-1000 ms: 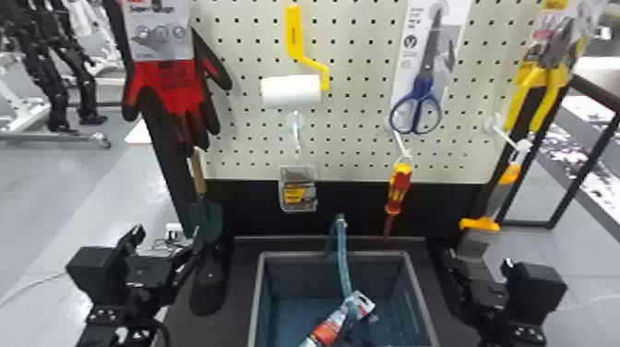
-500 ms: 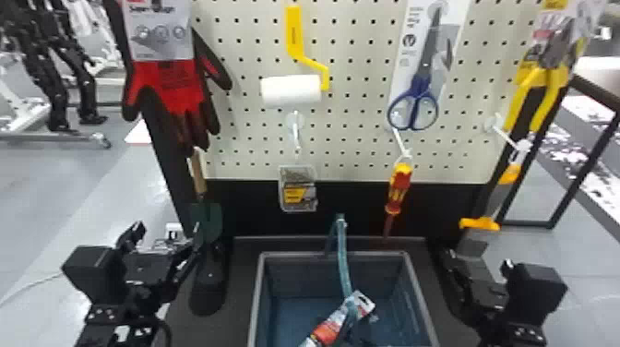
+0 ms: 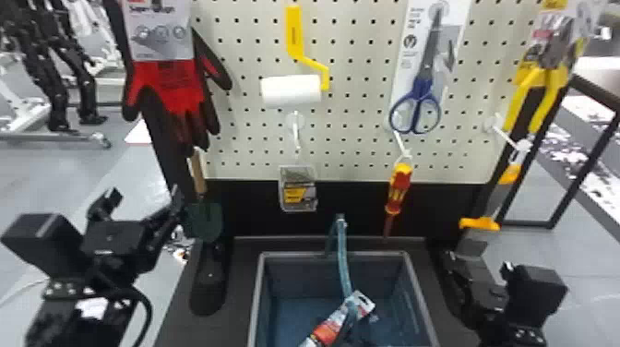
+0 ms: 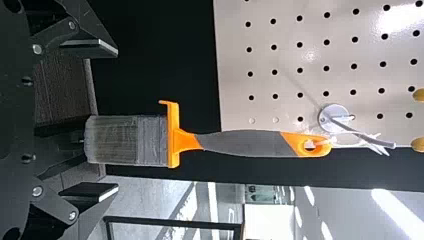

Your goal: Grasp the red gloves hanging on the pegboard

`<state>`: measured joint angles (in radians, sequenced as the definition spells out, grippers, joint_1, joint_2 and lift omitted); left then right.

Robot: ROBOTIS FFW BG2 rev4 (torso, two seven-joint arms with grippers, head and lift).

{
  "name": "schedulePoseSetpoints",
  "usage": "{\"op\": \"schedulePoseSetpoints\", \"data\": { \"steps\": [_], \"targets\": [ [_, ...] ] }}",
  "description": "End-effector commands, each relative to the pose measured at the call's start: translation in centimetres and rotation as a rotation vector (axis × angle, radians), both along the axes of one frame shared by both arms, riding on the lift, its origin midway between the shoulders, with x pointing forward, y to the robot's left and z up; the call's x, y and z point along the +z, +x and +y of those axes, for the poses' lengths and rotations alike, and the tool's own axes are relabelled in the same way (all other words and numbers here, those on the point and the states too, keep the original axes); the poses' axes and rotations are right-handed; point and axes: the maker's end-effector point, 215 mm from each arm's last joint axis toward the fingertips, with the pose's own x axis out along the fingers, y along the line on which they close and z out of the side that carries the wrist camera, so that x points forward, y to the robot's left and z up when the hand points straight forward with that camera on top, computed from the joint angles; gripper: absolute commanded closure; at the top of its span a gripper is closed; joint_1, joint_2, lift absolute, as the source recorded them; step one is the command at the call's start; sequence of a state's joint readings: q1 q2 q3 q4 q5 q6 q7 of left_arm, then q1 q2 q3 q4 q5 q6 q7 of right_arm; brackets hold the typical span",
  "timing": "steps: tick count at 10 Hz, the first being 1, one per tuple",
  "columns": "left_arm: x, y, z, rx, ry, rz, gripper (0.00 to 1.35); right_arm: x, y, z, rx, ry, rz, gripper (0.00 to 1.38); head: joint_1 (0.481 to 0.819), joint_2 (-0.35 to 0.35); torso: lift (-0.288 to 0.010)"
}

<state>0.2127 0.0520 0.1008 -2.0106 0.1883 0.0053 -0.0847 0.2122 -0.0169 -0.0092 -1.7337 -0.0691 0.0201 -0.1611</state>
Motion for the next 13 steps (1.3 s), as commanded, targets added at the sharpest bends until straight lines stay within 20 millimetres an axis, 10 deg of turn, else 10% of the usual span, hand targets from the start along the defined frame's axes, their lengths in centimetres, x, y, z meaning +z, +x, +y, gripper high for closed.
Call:
{"op": "schedulePoseSetpoints", "data": {
  "steps": [1, 5, 13],
  "targets": [
    [2.9, -0.5, 0.5, 0.005, -0.017, -0.029, 0.24, -0.2, -0.1, 0.0, 0.000, 0.002, 0.004, 0.32, 0.549, 0.000, -0.100],
    [8.1, -0.4, 3.0, -0.003, -0.050, -0.020, 0.24, -0.3, -0.1, 0.0, 0.000, 0.002, 0.006, 0.32, 0.549, 0.000, -0.100],
    [21.7, 1.0, 1.8, -0.238, 0.039, -0.161, 0.24, -0.5, 0.0, 0.1, 0.003, 0.002, 0.009, 0.32, 0.549, 0.000, -0.100]
  ]
}}
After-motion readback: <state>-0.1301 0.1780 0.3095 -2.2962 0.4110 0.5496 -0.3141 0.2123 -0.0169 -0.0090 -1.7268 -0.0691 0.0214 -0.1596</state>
